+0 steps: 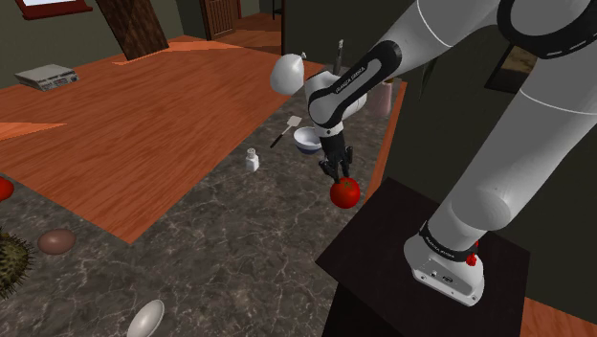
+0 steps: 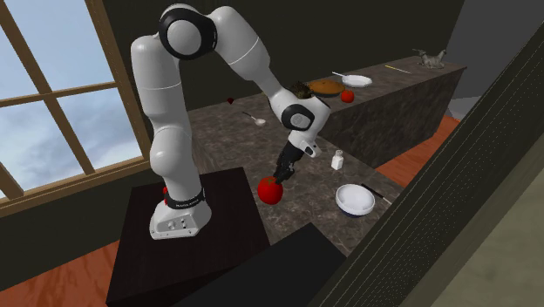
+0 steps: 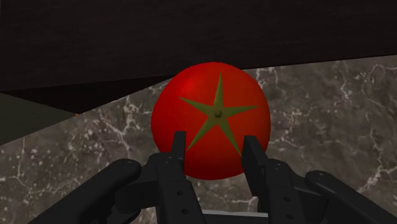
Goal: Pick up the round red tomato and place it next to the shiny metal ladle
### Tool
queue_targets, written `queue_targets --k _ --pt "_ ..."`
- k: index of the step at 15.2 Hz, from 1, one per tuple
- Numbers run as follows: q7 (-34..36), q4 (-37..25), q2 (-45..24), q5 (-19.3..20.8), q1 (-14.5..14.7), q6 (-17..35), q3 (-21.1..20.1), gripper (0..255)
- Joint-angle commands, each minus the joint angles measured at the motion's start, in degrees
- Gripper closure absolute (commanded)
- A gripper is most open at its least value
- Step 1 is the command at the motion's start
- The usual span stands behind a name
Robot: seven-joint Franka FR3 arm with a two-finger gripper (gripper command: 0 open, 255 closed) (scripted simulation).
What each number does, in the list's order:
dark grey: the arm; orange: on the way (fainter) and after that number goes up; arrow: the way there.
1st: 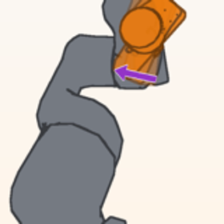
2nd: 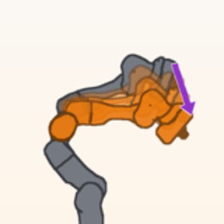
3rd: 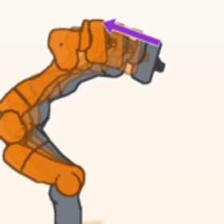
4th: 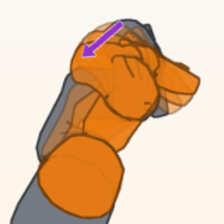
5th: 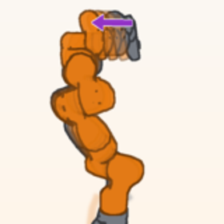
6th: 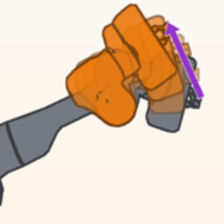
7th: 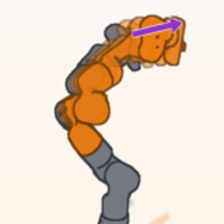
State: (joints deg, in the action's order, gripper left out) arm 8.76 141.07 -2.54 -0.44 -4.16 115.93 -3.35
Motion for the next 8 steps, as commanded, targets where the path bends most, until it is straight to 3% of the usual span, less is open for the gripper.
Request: queue_targets --k 1,8 --pt "0.0 0.02 -0.02 -0.01 0.0 0.0 -0.01 255" --pt "-0.06 -0.25 1.32 -0.08 0.0 -1.61 -0.01 255"
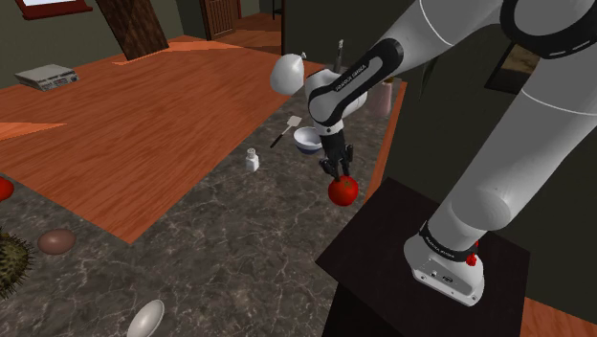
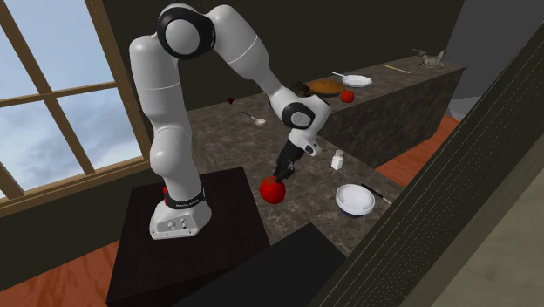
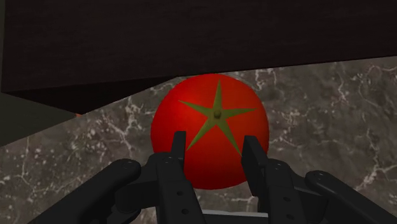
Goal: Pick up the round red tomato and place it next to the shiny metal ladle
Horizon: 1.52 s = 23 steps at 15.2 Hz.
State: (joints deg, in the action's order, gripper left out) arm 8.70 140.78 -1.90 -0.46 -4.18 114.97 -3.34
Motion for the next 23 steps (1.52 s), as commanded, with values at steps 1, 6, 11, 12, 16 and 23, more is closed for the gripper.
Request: queue_targets --k 1,6,11,12,16,23 --pt "-0.02 -0.14 1.32 -0.09 0.02 -1.47 -0.02 255" --pt "-0.13 -1.18 4.36 -0.24 0.01 -5.55 -0.01 255" --pt "-0.22 -2.54 7.09 -0.35 0.01 -9.63 0.01 255" --pt "-0.24 -2.85 7.59 -0.37 0.01 -10.45 0.02 255" --pt "-0.29 -4.22 9.48 -0.43 0.01 -13.71 0.05 255" --pt "-0.36 -7.1 12.27 -0.5 0.0 -19.37 0.11 255"
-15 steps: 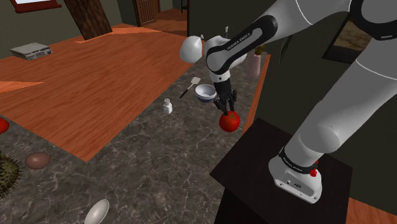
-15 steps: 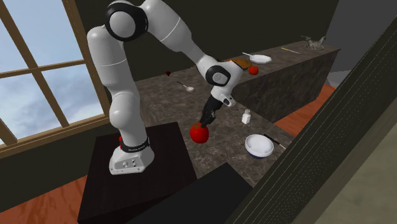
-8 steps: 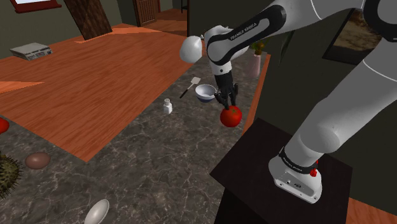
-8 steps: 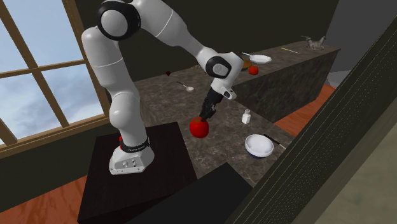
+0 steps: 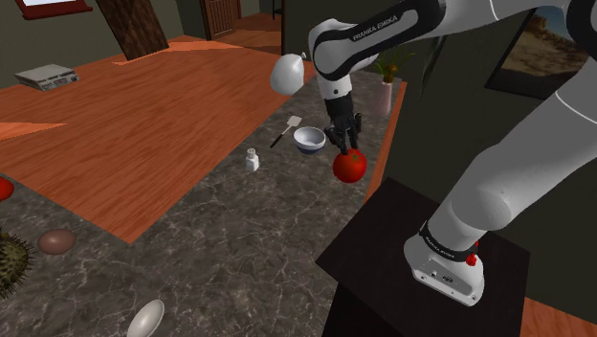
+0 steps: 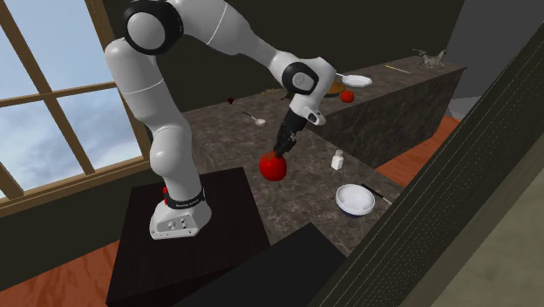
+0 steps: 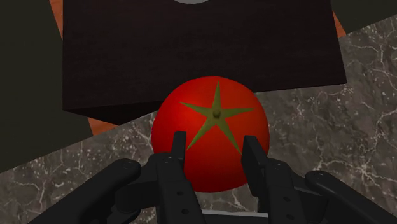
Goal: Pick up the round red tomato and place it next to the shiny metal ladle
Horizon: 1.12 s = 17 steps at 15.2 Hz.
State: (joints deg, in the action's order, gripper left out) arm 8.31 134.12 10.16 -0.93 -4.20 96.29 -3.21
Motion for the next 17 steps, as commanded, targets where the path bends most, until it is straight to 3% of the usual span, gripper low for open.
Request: queue_targets --k 1,9,17 --pt "0.02 -0.9 0.56 -0.03 0.02 -1.48 0.0 255" --pt "-0.02 -4.73 2.74 -0.07 0.0 -7.49 0.07 255" --pt "10.39 -7.31 0.36 -6.67 5.55 -7.04 -6.65 255"
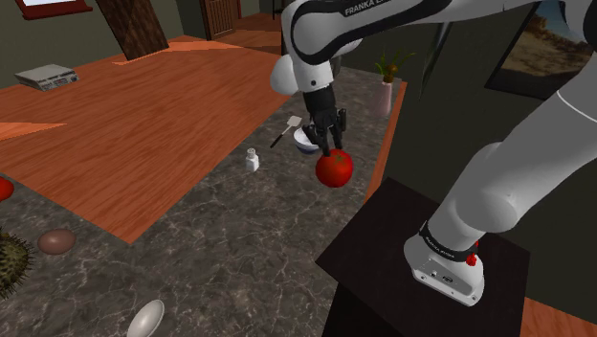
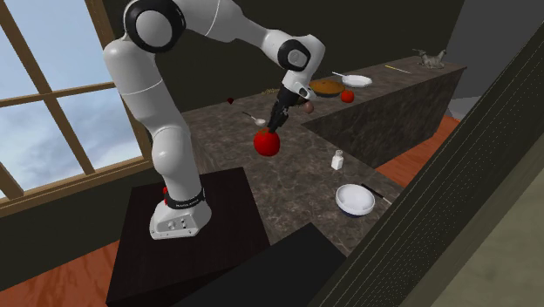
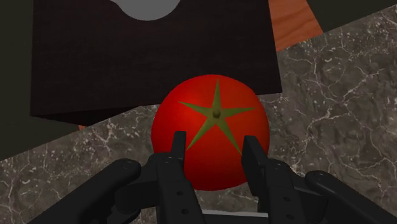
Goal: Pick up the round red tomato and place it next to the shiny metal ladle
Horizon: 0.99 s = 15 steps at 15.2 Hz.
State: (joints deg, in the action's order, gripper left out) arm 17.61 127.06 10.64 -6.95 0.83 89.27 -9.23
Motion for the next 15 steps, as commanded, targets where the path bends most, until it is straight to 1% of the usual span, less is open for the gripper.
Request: queue_targets --k 1,8,15 --pt "2.4 -0.85 -0.68 -1.38 1.19 0.09 -1.45 255" --pt "11.74 -6.76 -6.21 -5.35 5.71 1.14 -6.97 255" --pt "21.36 -15.74 -14.39 -6.92 10.3 2.13 -11.79 255"
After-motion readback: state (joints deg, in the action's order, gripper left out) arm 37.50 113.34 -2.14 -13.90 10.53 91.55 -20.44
